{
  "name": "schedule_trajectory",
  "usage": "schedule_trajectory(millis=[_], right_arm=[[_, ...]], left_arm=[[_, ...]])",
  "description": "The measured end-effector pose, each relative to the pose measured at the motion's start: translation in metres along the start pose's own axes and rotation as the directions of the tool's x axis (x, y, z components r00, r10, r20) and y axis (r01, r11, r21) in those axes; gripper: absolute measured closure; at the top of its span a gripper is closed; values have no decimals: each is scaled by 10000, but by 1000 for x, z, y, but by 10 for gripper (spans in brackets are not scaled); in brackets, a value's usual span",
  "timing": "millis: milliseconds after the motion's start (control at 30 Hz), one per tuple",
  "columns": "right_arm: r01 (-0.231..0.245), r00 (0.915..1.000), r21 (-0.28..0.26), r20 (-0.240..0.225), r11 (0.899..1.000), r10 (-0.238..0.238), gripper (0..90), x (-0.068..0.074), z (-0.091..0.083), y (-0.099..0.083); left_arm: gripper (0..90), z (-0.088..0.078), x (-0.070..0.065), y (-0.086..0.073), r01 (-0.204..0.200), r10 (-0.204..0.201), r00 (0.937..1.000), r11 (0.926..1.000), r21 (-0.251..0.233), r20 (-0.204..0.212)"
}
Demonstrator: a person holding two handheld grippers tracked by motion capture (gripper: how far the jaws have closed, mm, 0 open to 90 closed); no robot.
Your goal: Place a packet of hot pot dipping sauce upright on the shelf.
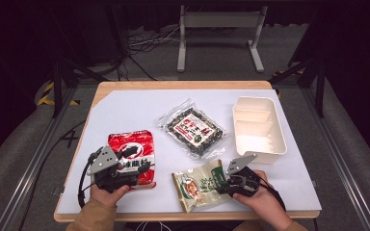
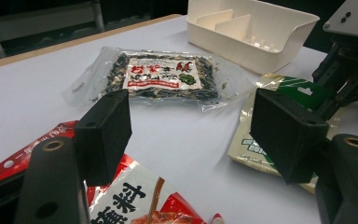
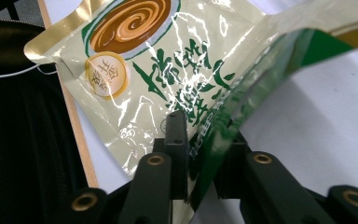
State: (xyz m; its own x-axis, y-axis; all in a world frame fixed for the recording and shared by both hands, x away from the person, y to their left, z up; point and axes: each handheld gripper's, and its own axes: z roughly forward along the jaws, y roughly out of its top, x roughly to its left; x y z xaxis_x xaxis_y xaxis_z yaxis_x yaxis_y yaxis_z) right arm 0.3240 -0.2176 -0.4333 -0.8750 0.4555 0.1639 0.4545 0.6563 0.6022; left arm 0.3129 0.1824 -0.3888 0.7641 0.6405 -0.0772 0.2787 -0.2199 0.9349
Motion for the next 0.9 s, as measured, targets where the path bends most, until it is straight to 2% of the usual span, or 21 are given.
schedule_trajectory(millis=[300, 633, 800, 900], right_arm=[[-261, 9994, -23, -235, 9997, 260, 889, 0, -1, 1], [-514, 9985, -174, -178, 9985, 510, 894, 2, -5, 3], [-685, 9970, -516, -408, 9963, 664, 895, 2, -11, 4], [-629, 9974, -696, -399, 9956, 602, 895, 5, -17, 7]], left_arm=[[293, 0, 1, 0, -28, 28, 10000, 10000, -6, -29], [293, -1, 1, 0, -22, 22, 10000, 10000, -30, -51], [293, -1, 1, 0, 35, -35, 10000, 10000, -40, -64], [293, -1, 1, 0, 56, -57, 10000, 10000, -25, -64]])
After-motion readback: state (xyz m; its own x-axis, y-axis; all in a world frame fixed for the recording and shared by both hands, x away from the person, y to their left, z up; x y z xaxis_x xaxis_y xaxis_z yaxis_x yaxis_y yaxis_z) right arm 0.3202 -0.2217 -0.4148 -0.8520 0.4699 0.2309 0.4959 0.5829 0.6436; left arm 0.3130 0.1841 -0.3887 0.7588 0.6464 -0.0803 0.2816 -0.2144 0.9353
